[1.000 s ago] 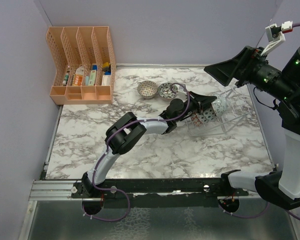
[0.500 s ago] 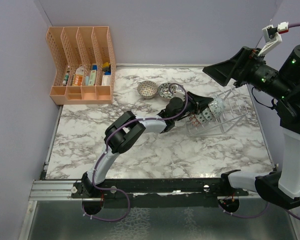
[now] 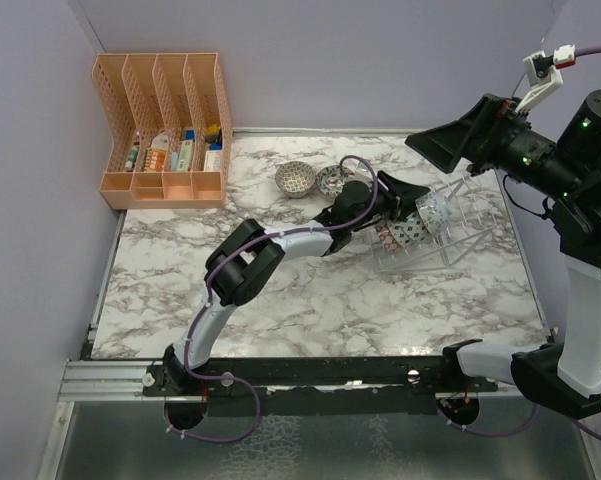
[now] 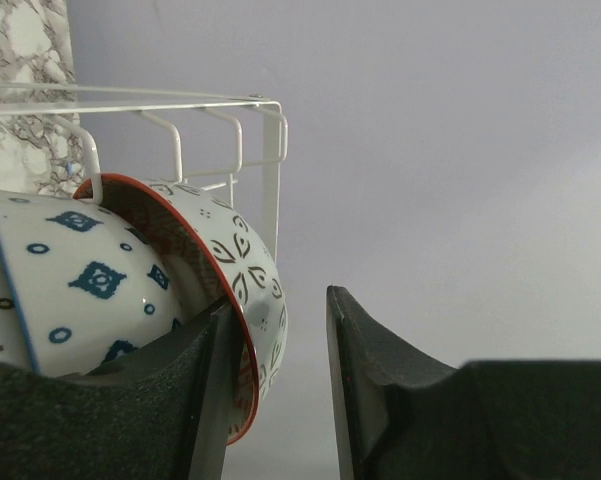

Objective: Load the bowls into the dish rack

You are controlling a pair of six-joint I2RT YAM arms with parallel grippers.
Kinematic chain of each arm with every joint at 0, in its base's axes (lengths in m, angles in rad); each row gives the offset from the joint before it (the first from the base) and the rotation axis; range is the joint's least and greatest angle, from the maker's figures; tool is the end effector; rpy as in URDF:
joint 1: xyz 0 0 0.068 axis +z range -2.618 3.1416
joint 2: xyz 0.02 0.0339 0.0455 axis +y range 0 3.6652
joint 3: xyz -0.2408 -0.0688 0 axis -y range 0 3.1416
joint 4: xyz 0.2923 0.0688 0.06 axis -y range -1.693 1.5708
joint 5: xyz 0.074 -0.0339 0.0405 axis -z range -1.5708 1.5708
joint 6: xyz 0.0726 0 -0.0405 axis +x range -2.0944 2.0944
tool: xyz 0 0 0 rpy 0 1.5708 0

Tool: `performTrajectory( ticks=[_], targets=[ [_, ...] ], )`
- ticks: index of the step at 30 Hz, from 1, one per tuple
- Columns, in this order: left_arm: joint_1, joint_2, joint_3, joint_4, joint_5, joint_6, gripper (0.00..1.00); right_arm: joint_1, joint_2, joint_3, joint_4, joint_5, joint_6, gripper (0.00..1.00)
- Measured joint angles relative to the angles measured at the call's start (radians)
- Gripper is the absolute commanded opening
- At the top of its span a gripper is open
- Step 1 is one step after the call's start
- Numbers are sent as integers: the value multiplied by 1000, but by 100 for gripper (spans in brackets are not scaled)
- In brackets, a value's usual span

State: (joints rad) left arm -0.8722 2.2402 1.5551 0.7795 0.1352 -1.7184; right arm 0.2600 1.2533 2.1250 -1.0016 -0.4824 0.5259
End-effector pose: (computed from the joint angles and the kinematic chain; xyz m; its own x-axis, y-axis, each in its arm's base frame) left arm 0.3649 -0.4497 0.1776 -0.8448 -0.5181 0.1338 -0.0643 -0.1500 -0.9866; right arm 0.2080 0.0902 0.5867 -0.4457 0.3416 -0.8274 -0.5186 0.6549 0.5497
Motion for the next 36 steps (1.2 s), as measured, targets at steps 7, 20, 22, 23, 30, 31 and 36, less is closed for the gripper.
performTrajectory(
  ticks=[7,20,22,23,30,31,36],
  targets=[
    [9,-24,53,-156,32,47,48,0,-10,-13,0,0,0,99],
    [18,-73,60,-299,43,119,52,0,-20,-23,2,-1,0,99],
    [22,-79,64,-325,44,134,53,0,-22,-24,2,-1,0,99],
    [23,-81,71,-340,44,143,53,0,-24,-26,3,-1,0,99],
    [34,-117,73,-423,44,203,55,0,-34,-42,7,-1,0,99],
    [34,-122,72,-431,44,208,55,0,-35,-43,7,-1,1,99],
    [35,-165,35,-459,44,233,55,0,-39,-45,8,-2,1,99]
  ],
)
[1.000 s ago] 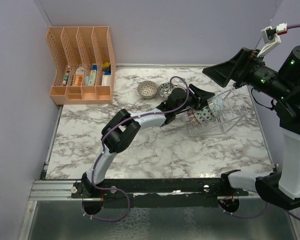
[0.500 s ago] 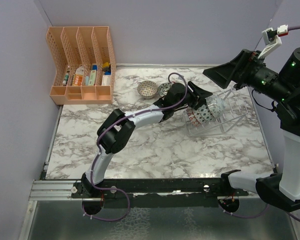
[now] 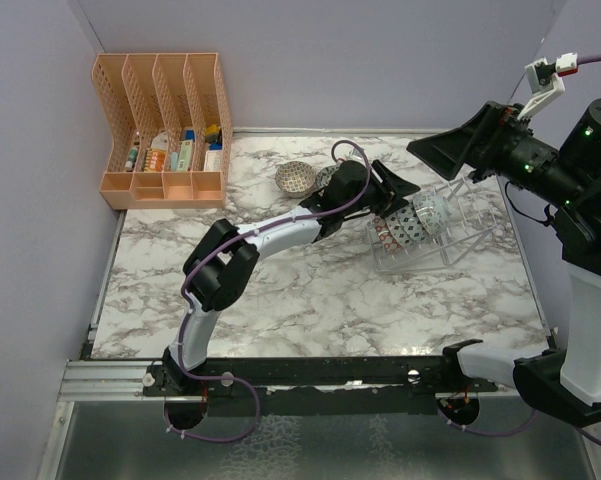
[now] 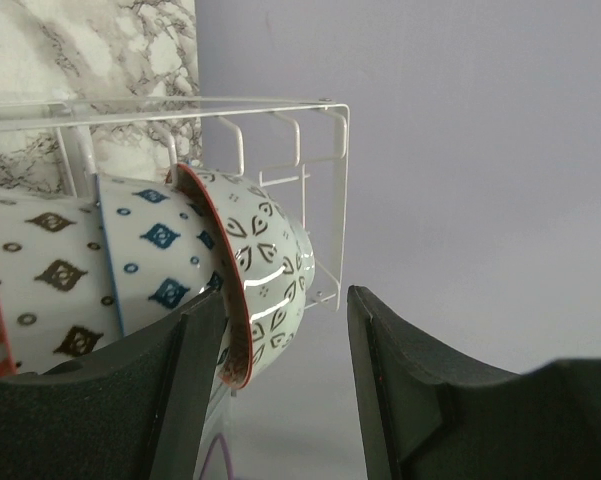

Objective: Load the bowls into the dish rack

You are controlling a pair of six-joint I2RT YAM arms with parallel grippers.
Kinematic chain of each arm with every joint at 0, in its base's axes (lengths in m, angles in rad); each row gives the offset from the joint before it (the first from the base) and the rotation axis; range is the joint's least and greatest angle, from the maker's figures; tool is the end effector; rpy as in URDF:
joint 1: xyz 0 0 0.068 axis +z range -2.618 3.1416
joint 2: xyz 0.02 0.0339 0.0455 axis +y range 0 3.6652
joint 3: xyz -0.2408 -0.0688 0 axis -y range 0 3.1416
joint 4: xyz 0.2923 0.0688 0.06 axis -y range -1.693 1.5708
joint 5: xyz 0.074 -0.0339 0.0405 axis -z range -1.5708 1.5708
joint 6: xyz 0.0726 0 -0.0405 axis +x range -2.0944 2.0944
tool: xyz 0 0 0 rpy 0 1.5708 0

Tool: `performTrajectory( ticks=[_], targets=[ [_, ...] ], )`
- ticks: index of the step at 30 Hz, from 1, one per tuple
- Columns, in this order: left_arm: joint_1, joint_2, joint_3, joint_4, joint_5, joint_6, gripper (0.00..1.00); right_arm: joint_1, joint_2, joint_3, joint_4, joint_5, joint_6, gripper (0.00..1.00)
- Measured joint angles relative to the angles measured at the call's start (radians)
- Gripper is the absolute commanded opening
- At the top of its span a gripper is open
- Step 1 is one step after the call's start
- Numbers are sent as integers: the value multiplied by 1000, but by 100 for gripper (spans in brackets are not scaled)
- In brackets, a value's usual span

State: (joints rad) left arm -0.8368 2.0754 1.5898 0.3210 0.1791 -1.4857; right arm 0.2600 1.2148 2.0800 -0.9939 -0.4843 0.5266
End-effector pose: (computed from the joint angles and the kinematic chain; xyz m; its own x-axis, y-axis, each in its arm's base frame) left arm 0.3698 -0.4292 0.2171 -0.8546 -0.5164 -0.0548 -0.0373 0.1662 -0.9854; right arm 0.2011 0.0885 0.5829 -0.4458 0.3417 -0.8273 -0.5201 0.6533 0.5501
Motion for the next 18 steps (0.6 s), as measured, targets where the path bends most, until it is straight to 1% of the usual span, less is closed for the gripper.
performTrajectory(
  ticks=[10,18],
  targets=[
    [10,-90,-113,-28,-8,46,56,0,-16,-20,2,-2,0,99],
    [21,-136,-138,-64,-16,90,56,0,-20,-25,8,-3,0,99]
  ],
)
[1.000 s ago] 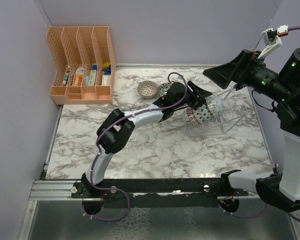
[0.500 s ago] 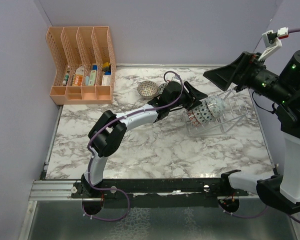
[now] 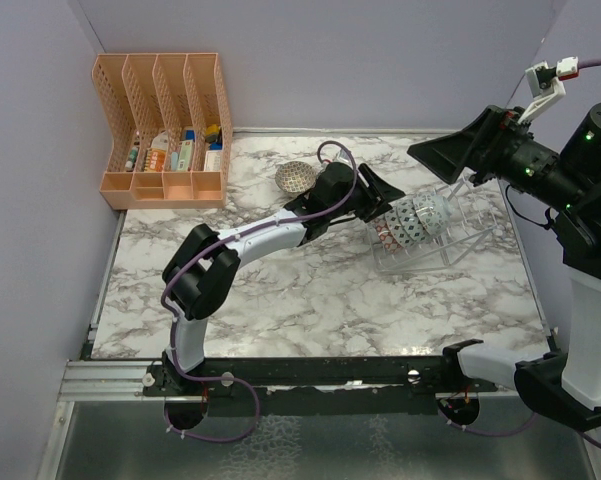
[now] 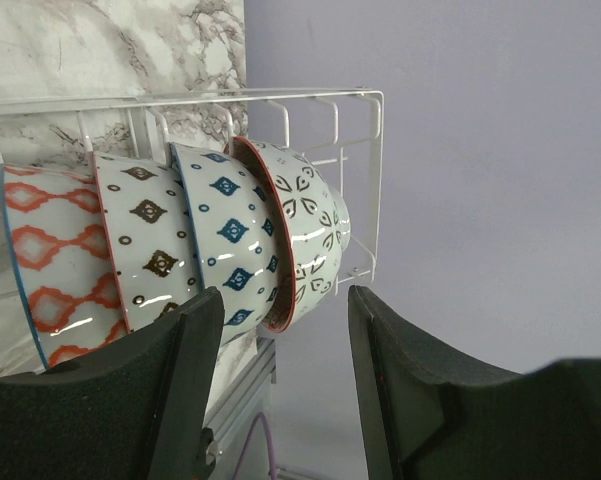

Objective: Load the bowls into the dish rack

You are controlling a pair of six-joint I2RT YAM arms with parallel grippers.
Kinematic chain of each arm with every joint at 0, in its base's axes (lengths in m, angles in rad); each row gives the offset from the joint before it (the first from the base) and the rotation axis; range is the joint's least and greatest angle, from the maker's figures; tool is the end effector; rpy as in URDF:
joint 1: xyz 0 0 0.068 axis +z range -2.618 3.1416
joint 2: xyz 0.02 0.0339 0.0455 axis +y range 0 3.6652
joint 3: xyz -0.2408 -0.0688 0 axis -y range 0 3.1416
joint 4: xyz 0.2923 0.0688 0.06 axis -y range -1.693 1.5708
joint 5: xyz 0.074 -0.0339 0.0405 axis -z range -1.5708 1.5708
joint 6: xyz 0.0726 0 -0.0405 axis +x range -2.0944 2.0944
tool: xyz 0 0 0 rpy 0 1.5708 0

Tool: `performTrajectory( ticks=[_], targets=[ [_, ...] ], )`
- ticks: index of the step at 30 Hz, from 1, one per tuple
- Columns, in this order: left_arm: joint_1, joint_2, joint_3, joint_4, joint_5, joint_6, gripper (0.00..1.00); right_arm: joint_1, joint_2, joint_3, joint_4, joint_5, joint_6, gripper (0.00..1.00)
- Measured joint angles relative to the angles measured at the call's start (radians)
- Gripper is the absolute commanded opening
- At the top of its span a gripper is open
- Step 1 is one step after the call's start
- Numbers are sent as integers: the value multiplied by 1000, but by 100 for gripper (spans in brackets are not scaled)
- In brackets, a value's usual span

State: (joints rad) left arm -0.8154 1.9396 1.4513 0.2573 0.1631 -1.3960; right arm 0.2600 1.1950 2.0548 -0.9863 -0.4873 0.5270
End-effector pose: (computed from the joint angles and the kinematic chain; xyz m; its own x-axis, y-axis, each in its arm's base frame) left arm 0.3581 -0.3975 0.2206 -0.8414 -0.5239 -0.1327 -0.0108 0.2618 -0.9651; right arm 0.1980 0.0879 0.5807 -0.4454 0.3414 -0.8277 -0.5230 0.6511 0.5500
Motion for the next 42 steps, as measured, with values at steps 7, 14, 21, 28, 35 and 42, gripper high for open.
performTrajectory(
  ticks=[7,14,21,28,35,42],
  targets=[
    [13,0,-8,-15,-13,27,56,0,-1,0,0,0,0,99],
    [106,-8,3,-127,-38,160,64,0,0,1,0,0,-1,99],
    [216,46,237,-401,-68,447,72,0,24,42,-1,-18,-2,99],
    [217,168,478,-636,-174,796,75,0,56,86,-2,-44,-18,99],
    [229,269,533,-785,-304,1042,75,0,77,95,-9,-71,-35,99],
    [288,268,454,-744,-320,1186,71,0,79,88,-10,-77,-36,99]
  ],
)
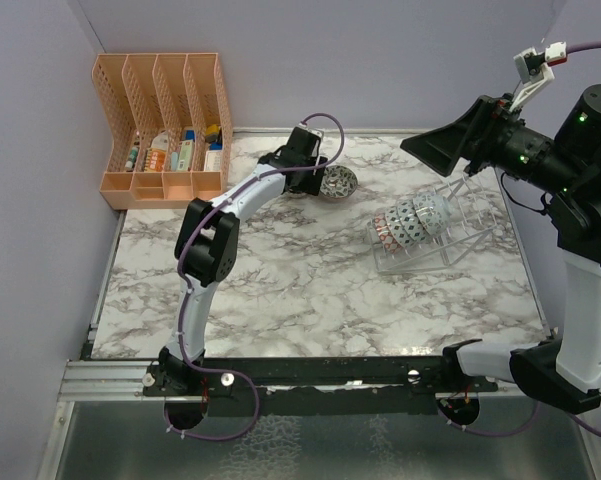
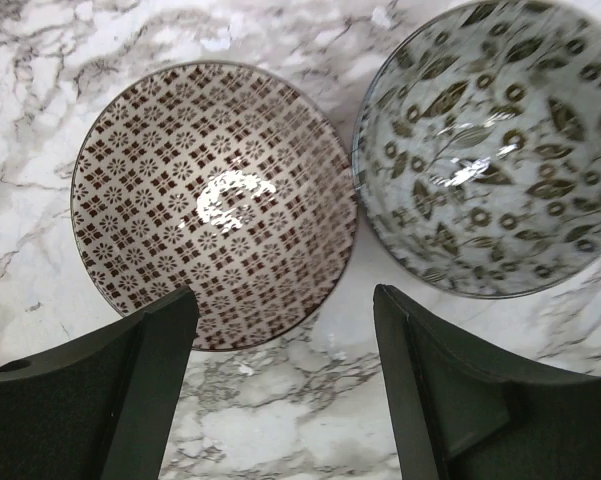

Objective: Load the bowls into the dish rack

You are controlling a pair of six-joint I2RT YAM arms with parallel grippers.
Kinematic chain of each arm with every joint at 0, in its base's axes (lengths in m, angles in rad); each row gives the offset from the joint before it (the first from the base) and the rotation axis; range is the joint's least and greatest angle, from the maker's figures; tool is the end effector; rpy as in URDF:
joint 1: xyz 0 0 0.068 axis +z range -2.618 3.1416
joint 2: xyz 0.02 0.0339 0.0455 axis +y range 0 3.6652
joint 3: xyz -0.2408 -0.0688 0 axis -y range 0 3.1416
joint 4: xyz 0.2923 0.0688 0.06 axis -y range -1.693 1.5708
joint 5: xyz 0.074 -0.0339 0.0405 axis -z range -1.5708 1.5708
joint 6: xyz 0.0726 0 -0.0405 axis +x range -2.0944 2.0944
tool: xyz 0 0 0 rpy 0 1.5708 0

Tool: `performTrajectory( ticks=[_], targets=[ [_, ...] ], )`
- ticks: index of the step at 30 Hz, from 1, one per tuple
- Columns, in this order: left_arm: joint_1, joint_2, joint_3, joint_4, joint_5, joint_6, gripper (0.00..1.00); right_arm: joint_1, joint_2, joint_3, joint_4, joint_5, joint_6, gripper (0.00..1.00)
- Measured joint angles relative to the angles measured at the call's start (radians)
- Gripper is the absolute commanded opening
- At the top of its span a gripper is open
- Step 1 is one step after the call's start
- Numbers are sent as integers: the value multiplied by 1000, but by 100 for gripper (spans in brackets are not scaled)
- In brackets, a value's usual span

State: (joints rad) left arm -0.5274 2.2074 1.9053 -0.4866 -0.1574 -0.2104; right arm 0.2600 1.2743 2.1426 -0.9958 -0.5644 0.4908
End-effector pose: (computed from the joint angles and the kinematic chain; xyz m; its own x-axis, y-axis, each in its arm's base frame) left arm 0.4920 -0.2734 0.1741 -0.6834 0.1593 -0.7124 0.2647 0.9636 -0.0384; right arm 0.2093 0.0959 0.5884 -0.4524 0.2917 -0.8427 -0.5859 0.6152 0.5275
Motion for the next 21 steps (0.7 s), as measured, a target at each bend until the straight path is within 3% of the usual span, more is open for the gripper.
performTrajectory(
  ticks=[6,16,21],
  targets=[
    [75,-2,-98,39,165,167,68,0,-1,-14,-1,0,-4,99],
    [76,-12,-106,43,251,336,68,0,-1,-38,0,1,-5,99],
    [74,-11,-56,11,254,379,55,0,-1,-42,0,1,-5,100]
  ],
)
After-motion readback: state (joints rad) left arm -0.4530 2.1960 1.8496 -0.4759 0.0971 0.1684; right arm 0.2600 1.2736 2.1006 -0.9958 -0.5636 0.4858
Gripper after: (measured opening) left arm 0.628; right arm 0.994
